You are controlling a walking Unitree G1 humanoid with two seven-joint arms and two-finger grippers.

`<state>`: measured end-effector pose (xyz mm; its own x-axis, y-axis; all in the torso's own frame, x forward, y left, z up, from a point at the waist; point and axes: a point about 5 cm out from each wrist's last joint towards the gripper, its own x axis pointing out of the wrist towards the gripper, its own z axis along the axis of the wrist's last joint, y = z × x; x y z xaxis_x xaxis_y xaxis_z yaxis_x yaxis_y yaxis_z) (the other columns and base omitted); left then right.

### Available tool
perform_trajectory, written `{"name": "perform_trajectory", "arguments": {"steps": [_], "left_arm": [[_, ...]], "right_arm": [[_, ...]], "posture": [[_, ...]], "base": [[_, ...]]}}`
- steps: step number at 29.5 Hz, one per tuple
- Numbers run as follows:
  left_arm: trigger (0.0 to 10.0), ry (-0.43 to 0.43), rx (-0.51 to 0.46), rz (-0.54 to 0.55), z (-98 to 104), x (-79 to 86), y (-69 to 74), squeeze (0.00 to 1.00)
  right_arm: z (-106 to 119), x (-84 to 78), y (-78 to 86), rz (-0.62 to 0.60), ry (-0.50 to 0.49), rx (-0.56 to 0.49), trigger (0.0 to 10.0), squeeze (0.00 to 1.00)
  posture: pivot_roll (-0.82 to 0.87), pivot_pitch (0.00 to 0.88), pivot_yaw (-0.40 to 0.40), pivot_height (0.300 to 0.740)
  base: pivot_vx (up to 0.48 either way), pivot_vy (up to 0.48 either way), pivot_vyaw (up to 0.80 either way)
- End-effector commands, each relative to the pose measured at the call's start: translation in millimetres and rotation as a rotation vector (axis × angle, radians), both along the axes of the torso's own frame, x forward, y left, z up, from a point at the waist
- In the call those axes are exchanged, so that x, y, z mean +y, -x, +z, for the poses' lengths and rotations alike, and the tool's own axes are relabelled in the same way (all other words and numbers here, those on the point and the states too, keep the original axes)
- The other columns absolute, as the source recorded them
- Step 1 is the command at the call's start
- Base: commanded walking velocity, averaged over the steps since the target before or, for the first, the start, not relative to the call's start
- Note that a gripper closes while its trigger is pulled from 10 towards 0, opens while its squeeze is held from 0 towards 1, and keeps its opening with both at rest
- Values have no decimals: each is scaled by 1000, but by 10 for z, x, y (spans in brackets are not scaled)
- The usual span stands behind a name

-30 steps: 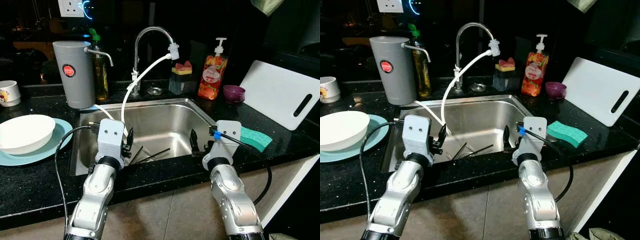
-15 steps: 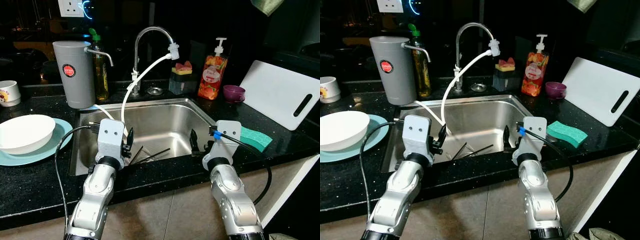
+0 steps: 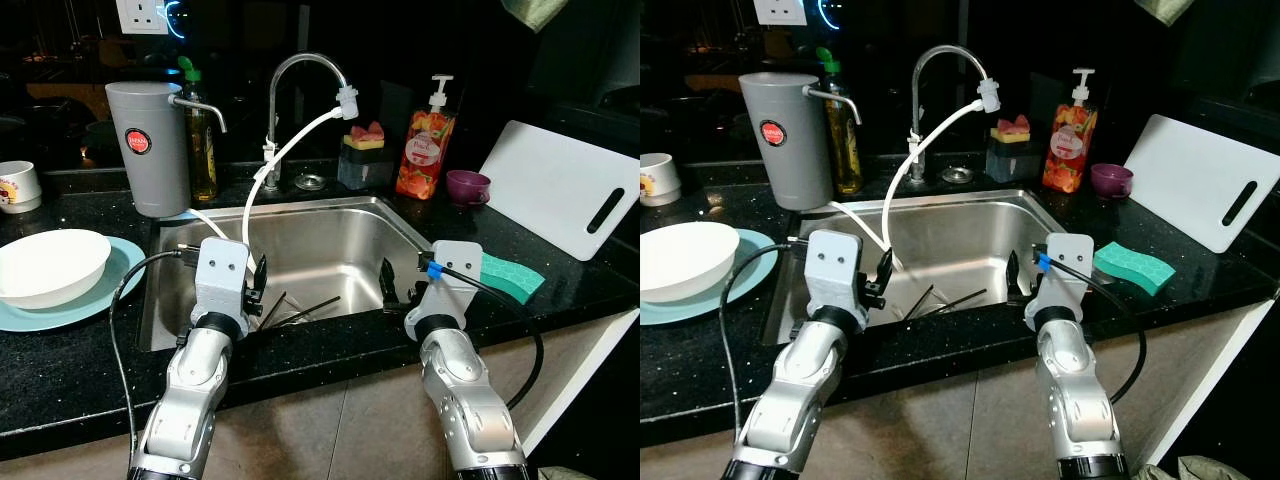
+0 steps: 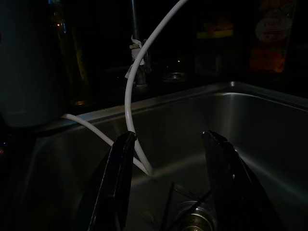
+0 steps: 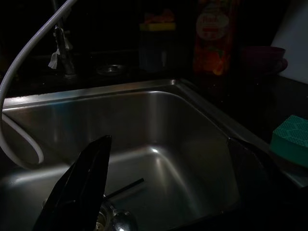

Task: Kitchen organization

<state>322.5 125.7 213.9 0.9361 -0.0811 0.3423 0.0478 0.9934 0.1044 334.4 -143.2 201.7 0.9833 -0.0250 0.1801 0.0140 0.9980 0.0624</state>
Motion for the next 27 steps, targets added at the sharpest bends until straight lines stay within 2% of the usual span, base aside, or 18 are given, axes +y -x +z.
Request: {"name": "perform_trajectory", "arguments": {"steps": [1,27], "left_arm": [[10000,-6,4,1,-3,-3,3,0],[10000,-1,5,5,-9,2,2,0]], "right_arm": [[19,17,-2,4,1,-1,10000,0],[22,9,-7,3,4,-1,10000,0]], "posture": [[55,47,-73,740],[51,51,-76,740]], "base": [[0,0,0],[0,0,0]]}}
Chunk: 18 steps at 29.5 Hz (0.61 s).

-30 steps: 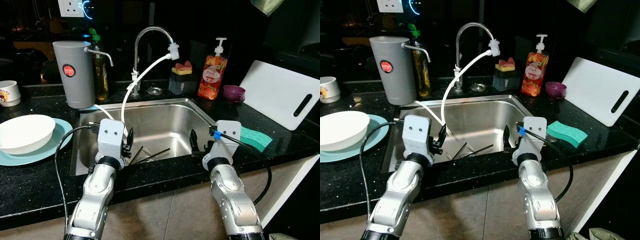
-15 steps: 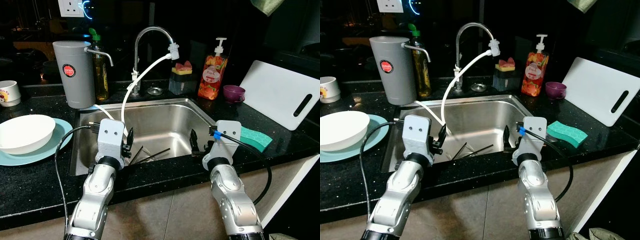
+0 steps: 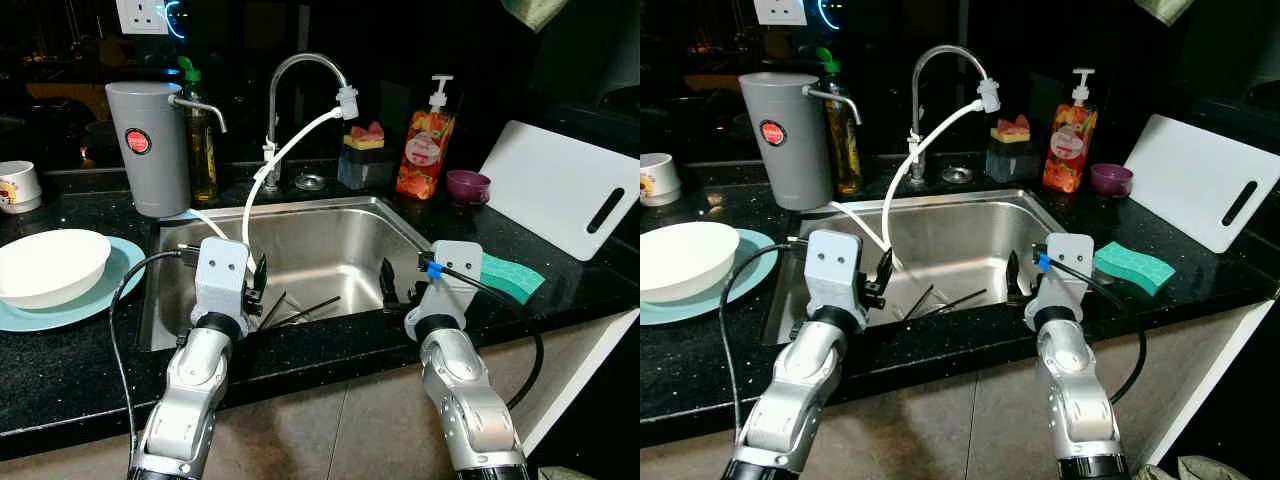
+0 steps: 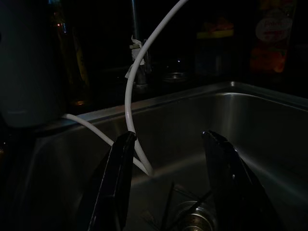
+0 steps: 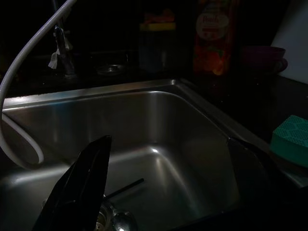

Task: Kitchen organization

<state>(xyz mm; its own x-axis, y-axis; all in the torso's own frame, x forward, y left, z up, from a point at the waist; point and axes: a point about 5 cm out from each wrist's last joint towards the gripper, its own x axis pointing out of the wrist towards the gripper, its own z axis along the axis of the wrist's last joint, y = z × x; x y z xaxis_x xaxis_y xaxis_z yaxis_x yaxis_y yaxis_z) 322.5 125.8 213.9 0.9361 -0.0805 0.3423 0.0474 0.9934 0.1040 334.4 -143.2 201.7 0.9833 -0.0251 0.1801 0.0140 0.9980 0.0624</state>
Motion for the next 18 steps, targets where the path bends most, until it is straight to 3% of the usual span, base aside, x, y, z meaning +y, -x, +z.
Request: {"name": "perform_trajectory", "arguments": {"steps": [1,18], "left_arm": [[10000,-1,5,5,-9,2,2,0],[10000,1,6,7,-13,1,6,0]], "right_arm": [[22,10,-7,3,4,-1,10000,0],[27,10,-5,5,5,-2,10000,0]], "posture": [[51,51,-76,740],[50,51,-77,740]], "base": [[0,0,0],[0,0,0]]}}
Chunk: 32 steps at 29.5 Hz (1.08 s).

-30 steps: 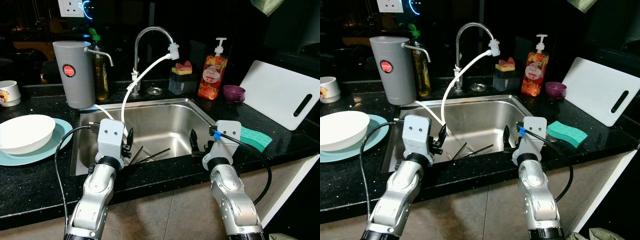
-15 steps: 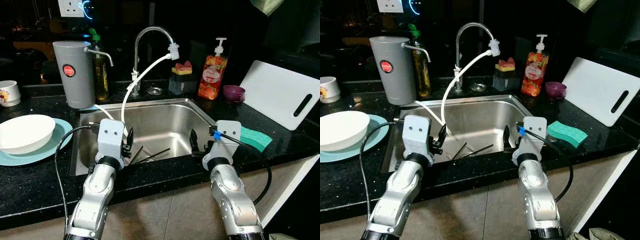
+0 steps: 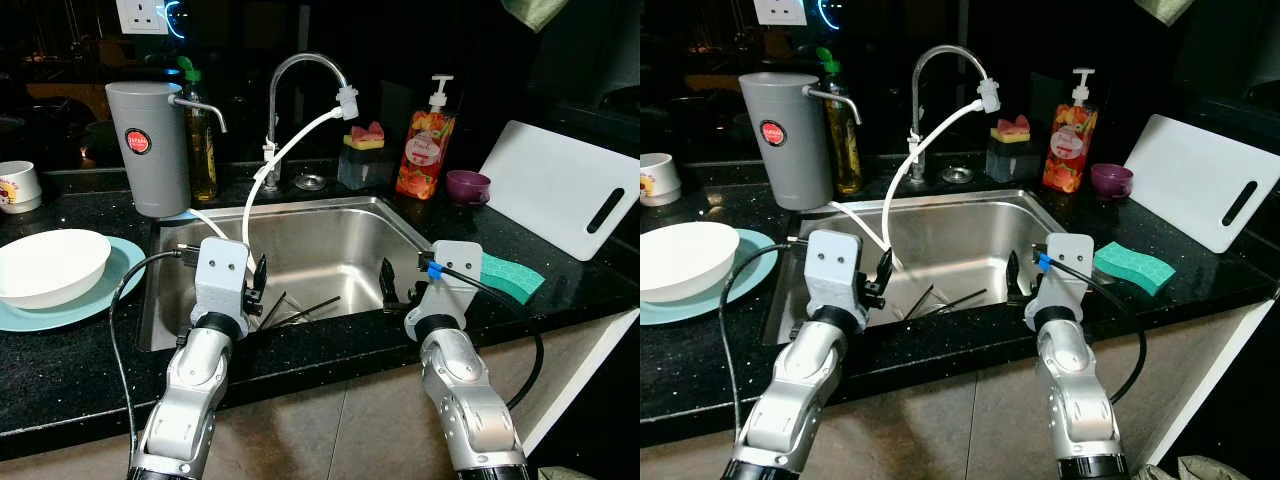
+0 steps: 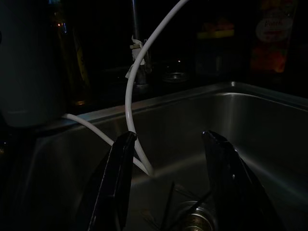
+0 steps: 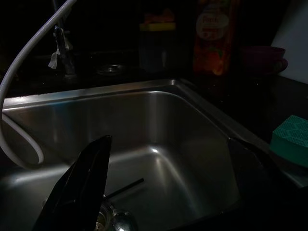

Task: Kitchen organization

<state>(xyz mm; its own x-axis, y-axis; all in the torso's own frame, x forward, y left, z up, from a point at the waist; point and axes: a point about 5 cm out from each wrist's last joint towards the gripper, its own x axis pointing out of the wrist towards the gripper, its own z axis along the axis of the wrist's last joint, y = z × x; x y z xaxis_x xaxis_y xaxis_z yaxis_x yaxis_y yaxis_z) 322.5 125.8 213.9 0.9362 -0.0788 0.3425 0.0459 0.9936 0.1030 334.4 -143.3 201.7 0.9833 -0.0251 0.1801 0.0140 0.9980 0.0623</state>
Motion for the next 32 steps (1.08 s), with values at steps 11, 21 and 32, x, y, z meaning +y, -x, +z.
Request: {"name": "perform_trajectory", "arguments": {"steps": [11,21,32], "left_arm": [[10000,0,6,3,-11,-3,4,0],[10000,-2,4,3,-8,-2,4,0],[10000,0,2,1,-6,-7,-1,0]], "right_arm": [[28,12,-2,2,4,-2,10000,0],[30,14,-2,4,3,-3,10000,0],[34,16,-11,7,7,-6,10000,0]], "posture": [[50,52,-76,740],[50,52,-76,740],[51,41,-78,740]], "base": [[0,0,0],[0,0,0],[0,0,0]]}}
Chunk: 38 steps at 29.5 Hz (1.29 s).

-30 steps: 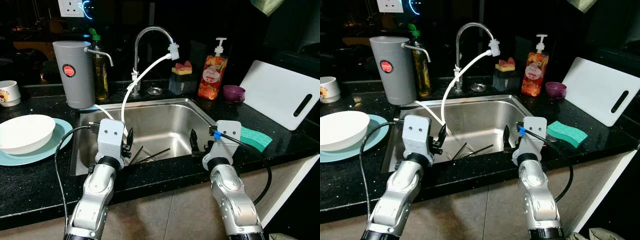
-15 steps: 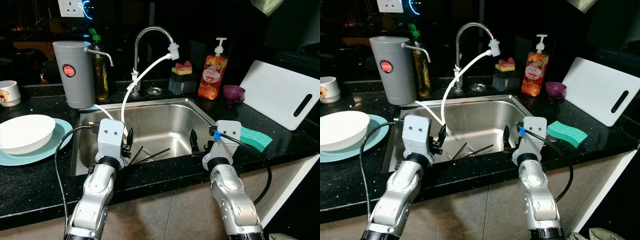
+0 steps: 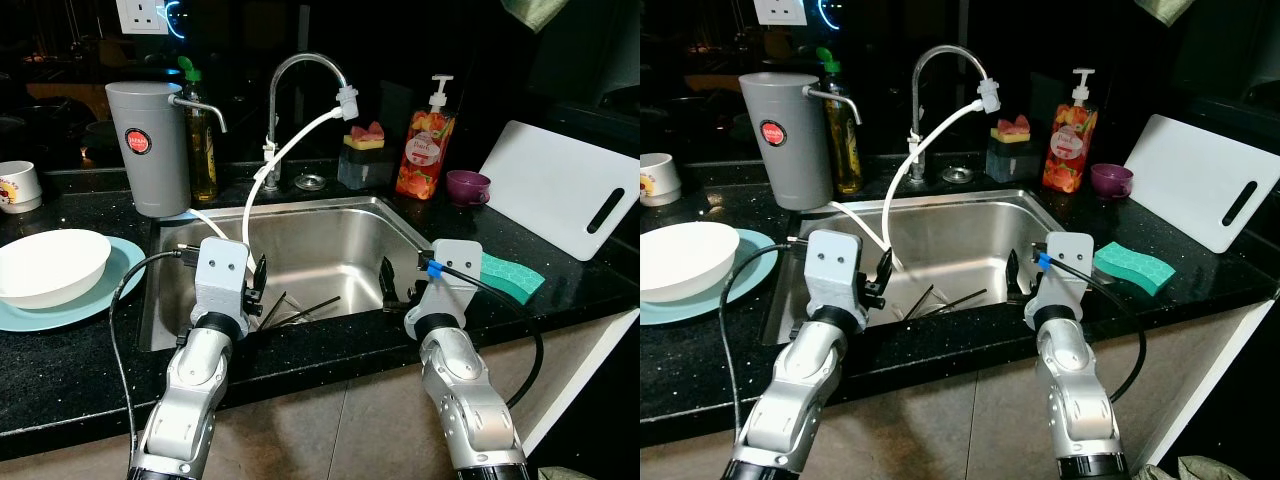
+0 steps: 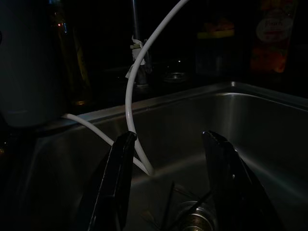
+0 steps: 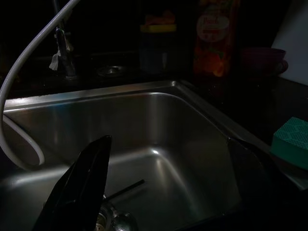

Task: Kitchen organization

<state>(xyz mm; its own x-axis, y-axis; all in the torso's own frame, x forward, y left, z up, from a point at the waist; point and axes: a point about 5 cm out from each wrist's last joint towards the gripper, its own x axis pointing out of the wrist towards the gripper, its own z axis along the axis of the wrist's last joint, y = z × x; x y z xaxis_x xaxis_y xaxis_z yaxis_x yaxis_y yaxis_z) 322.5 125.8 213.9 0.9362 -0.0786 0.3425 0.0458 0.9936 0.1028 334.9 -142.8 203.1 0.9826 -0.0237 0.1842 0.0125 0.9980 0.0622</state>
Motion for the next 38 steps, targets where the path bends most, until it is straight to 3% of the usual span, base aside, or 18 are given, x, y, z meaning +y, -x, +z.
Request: {"name": "perform_trajectory", "arguments": {"steps": [1,38], "left_arm": [[10000,0,2,0,-6,-8,-2,0],[10000,-6,2,0,6,0,-3,0]], "right_arm": [[20,11,-7,5,7,-2,10000,0],[8,11,-2,0,1,1,10000,0]], "posture": [[51,41,-78,740],[54,51,-71,740]], "base": [[0,0,0],[0,0,0]]}}
